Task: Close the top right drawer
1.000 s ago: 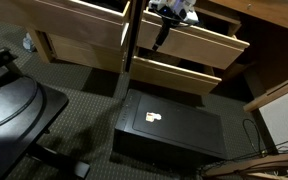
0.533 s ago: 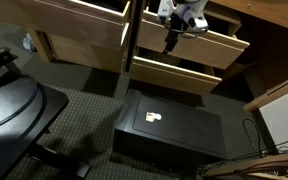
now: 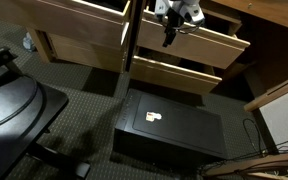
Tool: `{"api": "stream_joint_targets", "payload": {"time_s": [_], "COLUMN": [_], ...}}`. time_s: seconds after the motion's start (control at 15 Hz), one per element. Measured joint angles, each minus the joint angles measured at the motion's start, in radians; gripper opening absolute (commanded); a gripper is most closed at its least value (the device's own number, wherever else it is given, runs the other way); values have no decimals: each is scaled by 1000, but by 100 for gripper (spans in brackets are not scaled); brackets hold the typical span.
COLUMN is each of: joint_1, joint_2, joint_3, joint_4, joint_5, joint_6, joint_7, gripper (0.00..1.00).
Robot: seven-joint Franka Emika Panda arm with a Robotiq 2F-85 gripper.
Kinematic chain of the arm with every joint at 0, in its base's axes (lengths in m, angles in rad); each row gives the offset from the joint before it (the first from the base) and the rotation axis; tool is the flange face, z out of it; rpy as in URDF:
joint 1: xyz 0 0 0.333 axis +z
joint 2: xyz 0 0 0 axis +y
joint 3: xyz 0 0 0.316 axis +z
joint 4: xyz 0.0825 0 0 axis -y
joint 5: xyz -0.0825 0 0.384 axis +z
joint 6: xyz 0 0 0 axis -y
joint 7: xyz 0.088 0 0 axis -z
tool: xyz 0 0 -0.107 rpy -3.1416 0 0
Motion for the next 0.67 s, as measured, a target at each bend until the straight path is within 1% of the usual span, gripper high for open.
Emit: {"api": "stream_joint_targets", "payload": {"time_s": [0.13,0.27,0.53,0.67], "joint_1": [-24,-29,-22,10], "joint_2": [0,0,0,-1], "joint_3": [0,0,15,38], "joint_4": [0,0,-1,2], "joint_5": [0,0,14,16], "joint_6": [-1,-1,17,20], "joint_7": [-8,-9,-15,-29], "gripper": [100,100,100,100]}}
